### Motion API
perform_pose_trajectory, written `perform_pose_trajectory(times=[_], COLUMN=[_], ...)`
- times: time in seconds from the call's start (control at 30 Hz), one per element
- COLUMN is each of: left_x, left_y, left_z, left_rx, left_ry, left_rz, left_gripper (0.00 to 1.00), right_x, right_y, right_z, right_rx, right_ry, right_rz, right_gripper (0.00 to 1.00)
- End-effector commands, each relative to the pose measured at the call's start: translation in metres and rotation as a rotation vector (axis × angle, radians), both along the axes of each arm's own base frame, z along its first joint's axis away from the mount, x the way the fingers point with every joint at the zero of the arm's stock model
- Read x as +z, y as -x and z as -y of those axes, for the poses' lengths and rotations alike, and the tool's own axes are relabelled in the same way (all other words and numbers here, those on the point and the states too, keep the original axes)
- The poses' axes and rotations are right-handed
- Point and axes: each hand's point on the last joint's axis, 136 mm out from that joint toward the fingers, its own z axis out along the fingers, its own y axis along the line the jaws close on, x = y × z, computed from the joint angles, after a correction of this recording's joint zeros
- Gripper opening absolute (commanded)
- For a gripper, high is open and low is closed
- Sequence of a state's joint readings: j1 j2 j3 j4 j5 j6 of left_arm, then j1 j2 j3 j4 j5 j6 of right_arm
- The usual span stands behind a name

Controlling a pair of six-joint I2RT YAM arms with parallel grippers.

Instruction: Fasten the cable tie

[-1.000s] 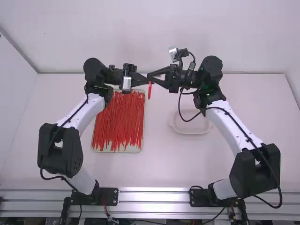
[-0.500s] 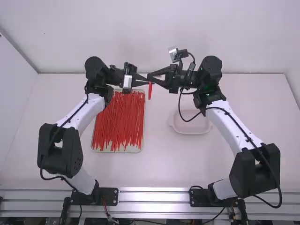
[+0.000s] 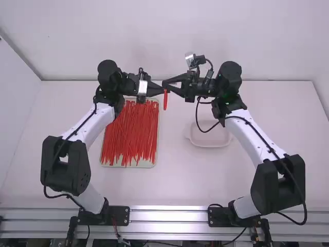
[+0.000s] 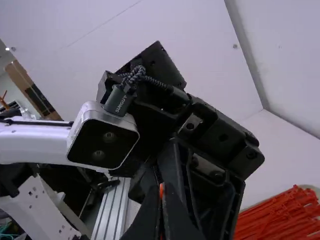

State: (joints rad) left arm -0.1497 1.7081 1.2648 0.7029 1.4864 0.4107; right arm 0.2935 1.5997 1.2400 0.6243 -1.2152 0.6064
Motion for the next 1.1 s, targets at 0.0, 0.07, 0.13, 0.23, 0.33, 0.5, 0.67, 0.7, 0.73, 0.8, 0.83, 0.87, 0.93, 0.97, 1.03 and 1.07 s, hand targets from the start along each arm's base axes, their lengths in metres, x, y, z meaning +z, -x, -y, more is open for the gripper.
perform_pose_trajectory(times=[0.0, 0.07, 0.13, 0.23, 0.33, 0.5, 0.67, 0.7, 0.73, 0.8, 0.83, 0.87, 0.93, 0.97, 1.03, 1.07], left_x=[-0.017, -0.023, -0.027, -0.032, -0.038, -0.049, -0.055, -0.055, -0.055, -0.057, -0.058, -0.058, -0.060, -0.062, -0.064, -0.065], left_y=[-0.003, -0.002, -0.001, 0.000, -0.005, -0.005, -0.008, -0.011, -0.013, -0.013, -0.013, -0.013, -0.014, -0.017, -0.018, -0.020], left_z=[0.003, 0.003, 0.002, 0.002, 0.002, 0.002, 0.001, 0.001, 0.001, 0.001, 0.001, 0.001, 0.001, 0.000, 0.001, 0.000], left_rx=[0.032, 0.032, 0.034, 0.033, 0.068, 0.086, 0.109, 0.126, 0.135, 0.138, 0.137, 0.138, 0.143, 0.161, 0.173, 0.183], left_ry=[-0.004, -0.006, -0.007, -0.007, -0.010, -0.017, -0.020, -0.019, -0.018, -0.021, -0.023, -0.023, -0.028, -0.028, -0.032, -0.035], left_rz=[-0.047, -0.044, -0.052, -0.061, -0.091, -0.133, -0.193, -0.218, -0.226, -0.246, -0.254, -0.258, -0.277, -0.288, -0.304, -0.316], left_gripper=[0.02, 0.02, 0.02, 0.02, 0.02, 0.02, 0.02, 0.02, 0.02, 0.02, 0.02, 0.02, 0.02, 0.02, 0.02, 0.02], right_x=[0.020, 0.020, 0.020, 0.020, 0.020, 0.021, 0.021, 0.021, 0.021, 0.021, 0.021, 0.021, 0.021, 0.021, 0.021, 0.021], right_y=[0.011, 0.010, 0.010, 0.009, 0.009, 0.004, 0.002, 0.002, 0.002, 0.002, 0.002, 0.002, 0.001, 0.001, 0.001, 0.001], right_z=[-0.001, -0.001, 0.000, 0.000, 0.000, 0.004, 0.006, 0.006, 0.006, 0.006, 0.006, 0.006, 0.006, 0.006, 0.006, 0.007], right_rx=[0.019, 0.017, 0.017, 0.013, 0.013, -0.012, -0.017, -0.017, -0.017, -0.018, -0.021, -0.022, -0.024, -0.024, -0.024, -0.025], right_ry=[-0.019, -0.019, -0.019, -0.020, -0.020, -0.021, -0.021, -0.021, -0.021, -0.021, -0.022, -0.022, -0.022, -0.022, -0.022, -0.022], right_rz=[0.074, 0.074, 0.075, 0.074, 0.075, 0.073, 0.071, 0.070, 0.070, 0.074, 0.073, 0.073, 0.073, 0.072, 0.072, 0.073], right_gripper=[0.00, 0.00, 0.00, 0.00, 0.00, 0.00, 0.00, 0.00, 0.00, 0.00, 0.00, 0.00, 0.00, 0.00, 0.00, 0.00])
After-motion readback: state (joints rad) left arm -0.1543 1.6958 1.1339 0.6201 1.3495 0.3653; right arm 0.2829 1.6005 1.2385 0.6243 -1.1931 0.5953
